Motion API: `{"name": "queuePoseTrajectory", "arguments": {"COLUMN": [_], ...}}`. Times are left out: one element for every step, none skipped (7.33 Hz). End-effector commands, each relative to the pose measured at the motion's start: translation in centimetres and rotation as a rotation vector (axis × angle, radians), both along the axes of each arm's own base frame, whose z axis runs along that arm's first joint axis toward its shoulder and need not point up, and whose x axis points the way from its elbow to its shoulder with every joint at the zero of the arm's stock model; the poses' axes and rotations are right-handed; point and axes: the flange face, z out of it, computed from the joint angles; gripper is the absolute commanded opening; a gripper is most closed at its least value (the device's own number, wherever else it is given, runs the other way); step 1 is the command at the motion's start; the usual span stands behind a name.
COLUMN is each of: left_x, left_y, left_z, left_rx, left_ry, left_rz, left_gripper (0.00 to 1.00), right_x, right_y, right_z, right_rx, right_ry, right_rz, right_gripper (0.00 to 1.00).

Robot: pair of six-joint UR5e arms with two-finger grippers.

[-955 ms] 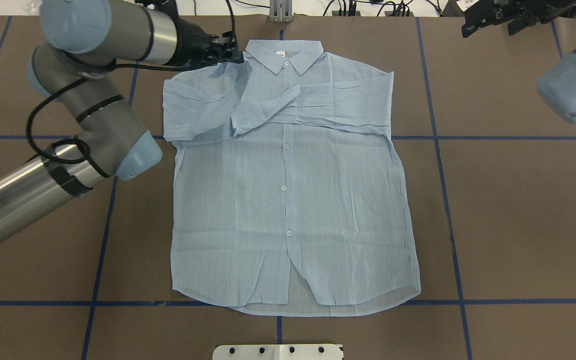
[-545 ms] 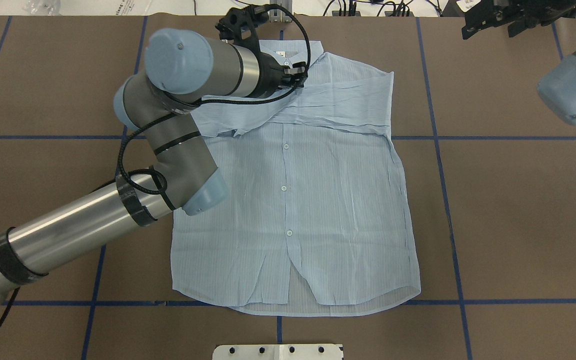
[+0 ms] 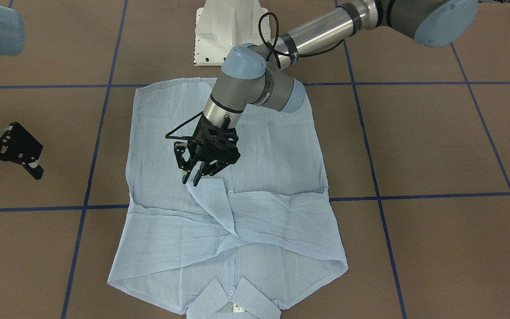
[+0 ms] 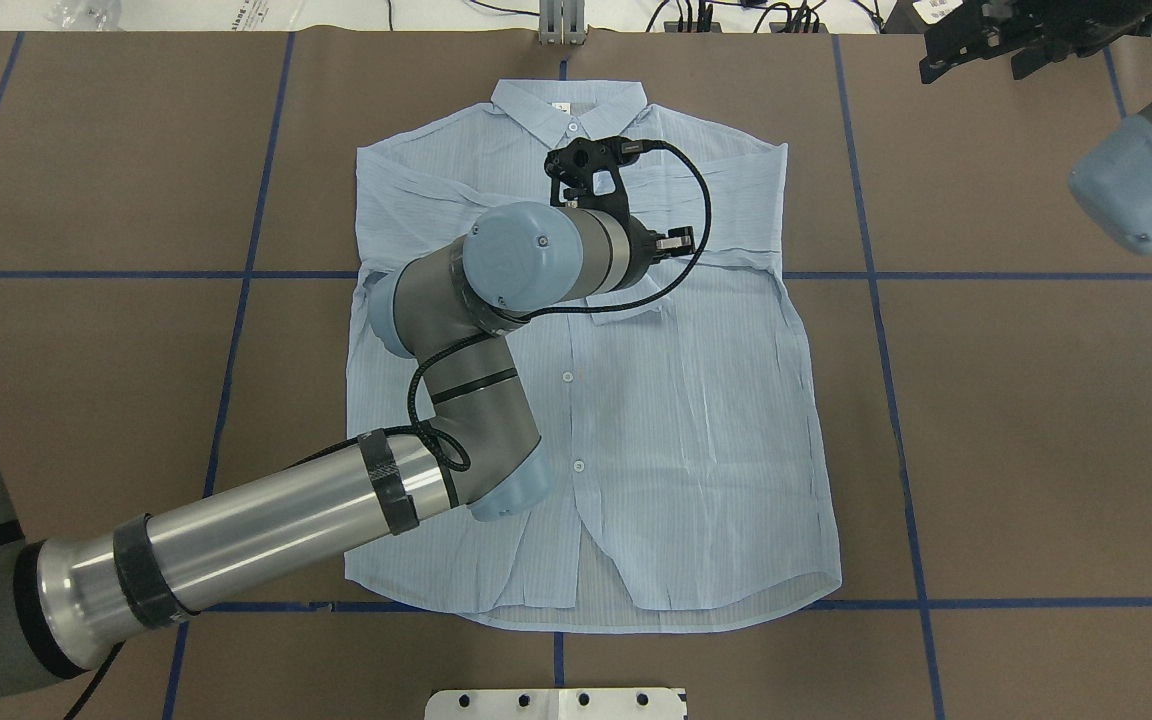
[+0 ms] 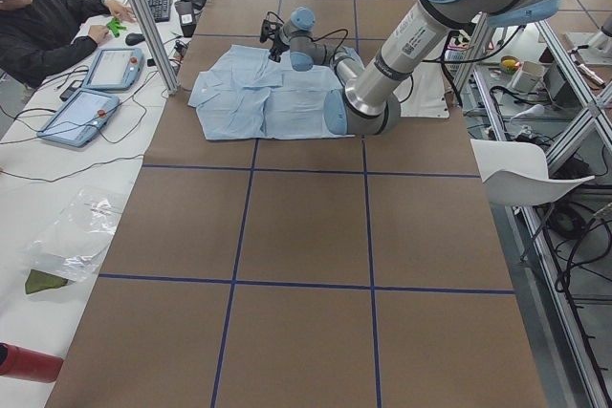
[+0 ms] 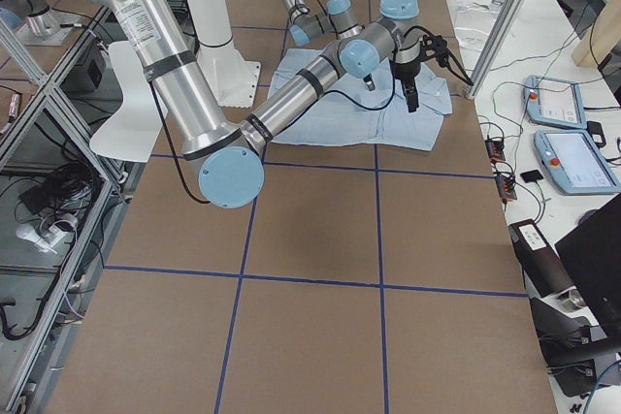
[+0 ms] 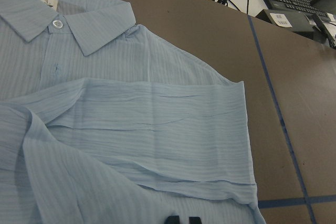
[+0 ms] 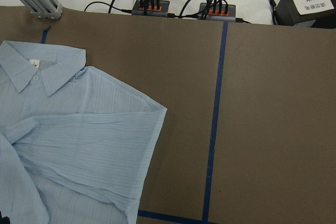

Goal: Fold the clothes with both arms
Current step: 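Lay the sleeve on the chest, open left gripper while right arm reaches in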

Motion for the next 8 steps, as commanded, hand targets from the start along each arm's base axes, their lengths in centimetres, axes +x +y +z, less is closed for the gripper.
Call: {"name": "queuePoseTrajectory", "arguments": {"left_x": [0.2, 0.3, 0.4, -0.7, -2.8, -5.8, -10.8, -17.0], "left_y": [0.6, 0.4, 0.0, -1.6, -3.6, -5.1, -5.0, -5.2], "left_z": [-3.7, -2.5, 0.7, 2.4, 3.4, 5.5, 9.0, 12.4], "left_rx": [0.02, 0.023, 0.023, 0.012, 0.028, 0.076, 0.14, 0.219], "left_ry": [0.037, 0.017, -0.029, -0.052, -0.07, -0.105, -0.131, -0.169], "left_rz": [0.011, 0.012, 0.012, -0.011, -0.023, 0.02, 0.059, 0.098], "left_gripper": [1.0, 1.0, 1.0, 1.0, 1.0, 1.0, 1.0, 1.0], "right_x": [-0.3, -0.4, -1.3, -2.9, -6.5, -11.0, -15.1, -19.5], "right_y": [0.1, 0.1, 0.3, 0.8, 1.6, 2.5, 4.1, 5.6], "right_z": [0.0, 0.0, -0.1, -0.6, -1.1, -3.0, -3.7, -4.3], "right_rx": [-0.001, -0.002, -0.021, -0.037, -0.064, -0.047, -0.034, 0.032], "right_ry": [0.0, 0.0, -0.006, -0.012, 0.004, 0.011, 0.031, 0.09], "right_rz": [-0.003, -0.004, 0.002, 0.007, 0.053, 0.09, 0.109, 0.131], "right_gripper": [1.0, 1.0, 1.0, 1.0, 1.0, 1.0, 1.0, 1.0]}}
